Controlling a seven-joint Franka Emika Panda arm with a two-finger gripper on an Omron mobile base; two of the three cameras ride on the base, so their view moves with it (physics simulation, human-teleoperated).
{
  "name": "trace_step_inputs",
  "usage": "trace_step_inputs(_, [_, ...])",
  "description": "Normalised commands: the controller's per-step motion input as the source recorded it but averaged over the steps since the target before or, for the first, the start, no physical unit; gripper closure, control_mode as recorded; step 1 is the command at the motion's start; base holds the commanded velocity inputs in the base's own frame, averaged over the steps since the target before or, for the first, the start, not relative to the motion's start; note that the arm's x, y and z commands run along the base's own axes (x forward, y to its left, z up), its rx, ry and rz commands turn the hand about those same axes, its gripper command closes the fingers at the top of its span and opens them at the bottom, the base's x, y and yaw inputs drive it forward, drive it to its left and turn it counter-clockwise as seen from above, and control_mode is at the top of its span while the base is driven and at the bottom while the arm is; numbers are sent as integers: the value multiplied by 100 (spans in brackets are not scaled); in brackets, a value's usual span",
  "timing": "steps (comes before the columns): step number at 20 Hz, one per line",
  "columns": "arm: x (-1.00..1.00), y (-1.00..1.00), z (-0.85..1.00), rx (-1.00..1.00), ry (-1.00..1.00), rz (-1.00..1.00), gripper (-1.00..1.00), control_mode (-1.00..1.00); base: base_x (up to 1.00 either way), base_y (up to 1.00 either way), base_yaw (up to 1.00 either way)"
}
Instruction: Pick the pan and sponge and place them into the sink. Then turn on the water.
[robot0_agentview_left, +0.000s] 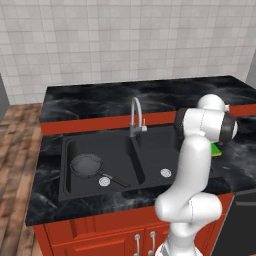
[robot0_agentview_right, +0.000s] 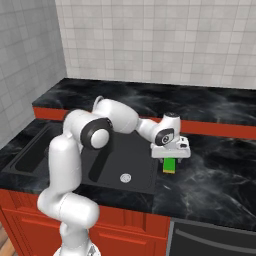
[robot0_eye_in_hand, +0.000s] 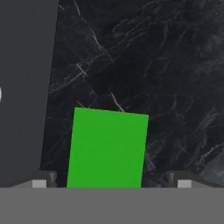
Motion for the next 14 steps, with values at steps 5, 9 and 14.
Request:
trace_step_inputs(5, [19, 0, -20, 0, 0, -1, -100, -100, 0, 0, 0])
trace_step_inputs(9, [13, 0, -24, 0, 0, -1, -100, -100, 0, 0, 0])
trace_step_inputs(14, [3, 0, -27, 0, 0, -1, -100, -100, 0, 0, 0])
